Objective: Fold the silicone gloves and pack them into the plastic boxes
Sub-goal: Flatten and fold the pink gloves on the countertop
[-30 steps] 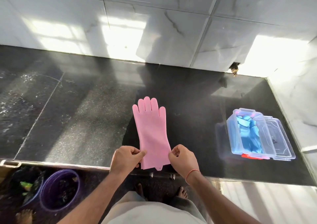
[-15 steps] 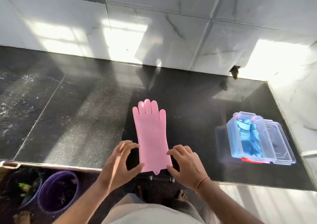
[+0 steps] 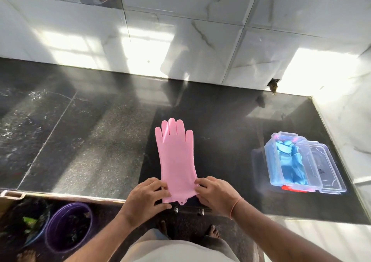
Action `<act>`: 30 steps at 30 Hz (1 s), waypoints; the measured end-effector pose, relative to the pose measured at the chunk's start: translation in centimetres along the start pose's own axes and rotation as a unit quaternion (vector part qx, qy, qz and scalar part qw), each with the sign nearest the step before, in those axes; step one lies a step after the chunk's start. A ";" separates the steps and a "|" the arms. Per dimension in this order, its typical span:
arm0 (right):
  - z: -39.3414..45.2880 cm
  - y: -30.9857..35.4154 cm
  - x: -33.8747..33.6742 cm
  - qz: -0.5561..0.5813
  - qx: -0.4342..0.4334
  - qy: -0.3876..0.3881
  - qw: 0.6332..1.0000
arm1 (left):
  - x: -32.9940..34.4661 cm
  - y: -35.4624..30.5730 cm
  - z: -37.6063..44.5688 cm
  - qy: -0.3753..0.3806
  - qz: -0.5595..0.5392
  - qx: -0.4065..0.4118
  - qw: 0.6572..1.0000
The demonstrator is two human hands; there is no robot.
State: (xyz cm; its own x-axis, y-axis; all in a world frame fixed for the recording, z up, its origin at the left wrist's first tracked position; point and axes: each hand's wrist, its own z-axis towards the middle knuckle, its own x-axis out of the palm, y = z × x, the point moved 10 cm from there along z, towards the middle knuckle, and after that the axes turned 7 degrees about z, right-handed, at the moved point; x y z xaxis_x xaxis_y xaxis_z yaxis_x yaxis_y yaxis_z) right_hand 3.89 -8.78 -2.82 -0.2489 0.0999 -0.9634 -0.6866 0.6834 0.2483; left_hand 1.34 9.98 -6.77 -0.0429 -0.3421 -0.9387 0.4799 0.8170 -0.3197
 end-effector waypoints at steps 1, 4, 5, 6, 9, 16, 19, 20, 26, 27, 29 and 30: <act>0.0 0.3 -0.1 -0.013 -0.010 -0.004 1.000 | -0.2 0.0 0.1 -0.012 -0.006 0.000 1.000; 0.2 1.1 0.8 -0.062 -0.034 0.041 0.997 | -0.7 0.1 0.5 -0.040 -0.010 -0.010 0.999; 0.3 1.4 1.1 -0.102 -0.042 0.057 0.992 | -0.9 0.1 0.7 -0.044 -0.001 -0.012 0.999; 0.5 1.2 1.0 -0.110 -0.025 0.065 0.991 | -1.0 0.0 0.7 -0.047 0.010 -0.014 0.999; 0.3 0.5 1.1 -0.040 0.012 0.048 0.998 | -1.2 -1.2 0.2 -0.052 0.038 -0.003 0.998; -4.7 1.7 0.0 0.141 0.034 -0.022 0.989 | -1.1 -5.6 -3.4 -0.039 -0.035 0.057 0.997; -6.1 2.2 -0.1 0.161 0.060 -0.038 0.984 | -1.3 -6.3 -4.0 -0.009 -0.070 0.038 0.997; -6.2 2.2 -0.3 0.172 0.073 -0.045 0.981 | -1.6 -6.3 -3.9 -0.006 -0.078 0.024 0.997; -3.1 0.0 -3.7 0.220 0.146 -0.132 0.955 | -4.9 -2.8 0.0 -0.015 -0.146 -0.071 0.987; -2.3 -0.8 -4.2 0.229 0.161 -0.143 0.949 | -5.1 -2.0 1.0 -0.018 -0.166 -0.086 0.982; -0.4 -2.2 -4.7 0.248 0.191 -0.155 0.937 | -5.3 0.1 2.9 -0.028 -0.224 -0.133 0.965; 0.6 -3.0 -4.6 0.260 0.208 -0.152 0.931 | -5.4 1.3 3.9 -0.037 -0.239 -0.164 0.956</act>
State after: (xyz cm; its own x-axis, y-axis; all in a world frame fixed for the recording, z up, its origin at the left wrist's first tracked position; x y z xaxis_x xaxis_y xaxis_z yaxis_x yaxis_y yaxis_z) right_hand 7.55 -10.86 0.83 -0.2251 0.6526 -0.7235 -0.1881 0.6994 0.6895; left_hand 5.57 11.04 -1.63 -0.1212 -0.7352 -0.6670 0.1189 0.6563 -0.7451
